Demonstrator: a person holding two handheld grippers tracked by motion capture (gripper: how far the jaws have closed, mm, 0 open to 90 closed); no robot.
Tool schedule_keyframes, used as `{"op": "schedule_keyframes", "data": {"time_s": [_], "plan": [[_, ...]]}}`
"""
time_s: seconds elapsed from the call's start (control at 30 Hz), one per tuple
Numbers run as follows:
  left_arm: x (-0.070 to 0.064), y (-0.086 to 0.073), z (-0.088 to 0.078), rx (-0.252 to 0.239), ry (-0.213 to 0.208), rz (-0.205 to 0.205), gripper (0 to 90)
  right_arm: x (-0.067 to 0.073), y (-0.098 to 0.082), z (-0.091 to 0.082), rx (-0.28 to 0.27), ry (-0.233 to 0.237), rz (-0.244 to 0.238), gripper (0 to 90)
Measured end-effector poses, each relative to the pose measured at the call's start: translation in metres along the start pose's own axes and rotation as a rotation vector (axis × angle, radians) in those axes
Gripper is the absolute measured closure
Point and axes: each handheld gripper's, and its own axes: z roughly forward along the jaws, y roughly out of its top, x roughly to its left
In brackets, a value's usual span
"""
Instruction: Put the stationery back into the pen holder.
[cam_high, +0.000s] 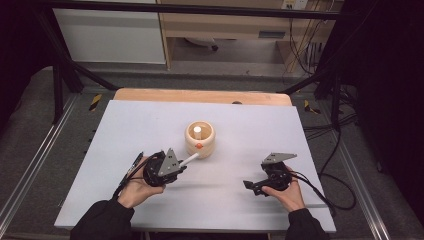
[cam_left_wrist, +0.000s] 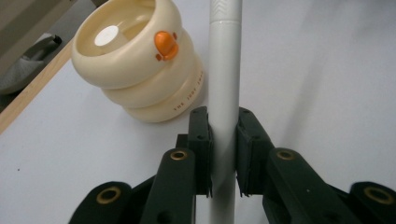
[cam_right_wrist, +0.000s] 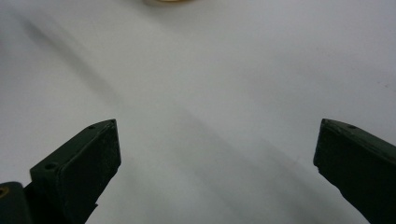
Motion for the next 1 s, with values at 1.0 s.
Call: {"op": "schedule_keyframes", "data": {"time_s": [1.0], "plan": [[0.045, 0.046, -0.005, -0.156, 0.051, -0.356, 77.7, -0.010, -0.019, -0.008, -0.012, -0.008, -0.011, 1.3]]}}
